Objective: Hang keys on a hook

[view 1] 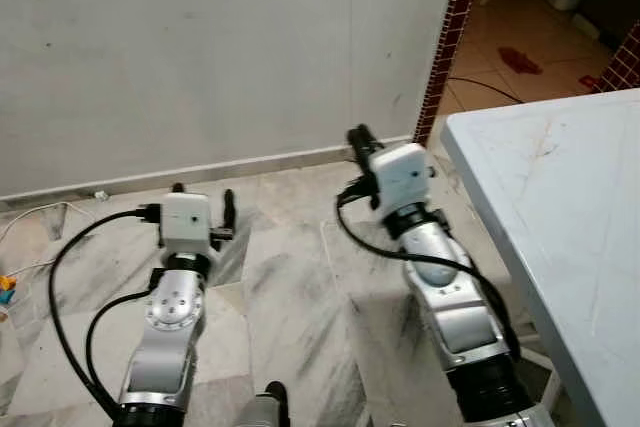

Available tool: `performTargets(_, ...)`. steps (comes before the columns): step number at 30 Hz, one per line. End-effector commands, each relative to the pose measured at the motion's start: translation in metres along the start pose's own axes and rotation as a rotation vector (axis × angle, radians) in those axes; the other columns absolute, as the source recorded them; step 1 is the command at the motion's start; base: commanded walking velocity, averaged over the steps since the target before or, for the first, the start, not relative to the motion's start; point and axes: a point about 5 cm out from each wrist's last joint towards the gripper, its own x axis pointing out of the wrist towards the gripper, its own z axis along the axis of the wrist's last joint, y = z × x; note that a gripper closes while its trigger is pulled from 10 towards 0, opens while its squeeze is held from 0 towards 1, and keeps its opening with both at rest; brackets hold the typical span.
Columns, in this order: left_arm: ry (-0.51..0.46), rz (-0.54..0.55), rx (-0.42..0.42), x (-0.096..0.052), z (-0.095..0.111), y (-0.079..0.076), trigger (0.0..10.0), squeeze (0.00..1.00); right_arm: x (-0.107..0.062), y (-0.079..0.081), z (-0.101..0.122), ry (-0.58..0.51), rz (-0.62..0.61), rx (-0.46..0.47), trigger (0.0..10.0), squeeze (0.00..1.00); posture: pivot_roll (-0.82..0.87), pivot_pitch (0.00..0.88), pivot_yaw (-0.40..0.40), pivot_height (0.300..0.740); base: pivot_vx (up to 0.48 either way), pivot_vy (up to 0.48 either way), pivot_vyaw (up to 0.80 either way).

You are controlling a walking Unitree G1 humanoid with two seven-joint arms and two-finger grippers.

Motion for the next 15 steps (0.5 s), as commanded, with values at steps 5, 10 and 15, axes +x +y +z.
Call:
performTargets(5, -0.023, 0.006, -0.014, 0.0007, 0.0048, 0.0055, 10.0, 0.00, 0.0030, 0.0084, 0.0046, -0.022, 0.031, 0.023, 10.0, 0.00, 0.00, 0.152, 0.019, 0.740, 0.298, 0.000, 0.00)
performTargets(10, -0.022, -0.002, -0.030, -0.0008, 0.0043, 0.0029, 10.0, 0.00, 0.0026, 0.0087, 0.0041, -0.020, 0.036, 0.023, 10.0, 0.00, 0.00, 0.154, 0.014, 0.740, 0.349, 0.000, 0.00)
performTargets(15, -0.023, -0.003, -0.036, -0.0012, 0.0043, 0.0025, 10.0, 0.00, 0.0025, 0.0099, 0.0045, -0.023, 0.048, 0.011, 10.0, 0.00, 0.00, 0.155, 0.011, 0.740, 0.366, 0.000, 0.00)
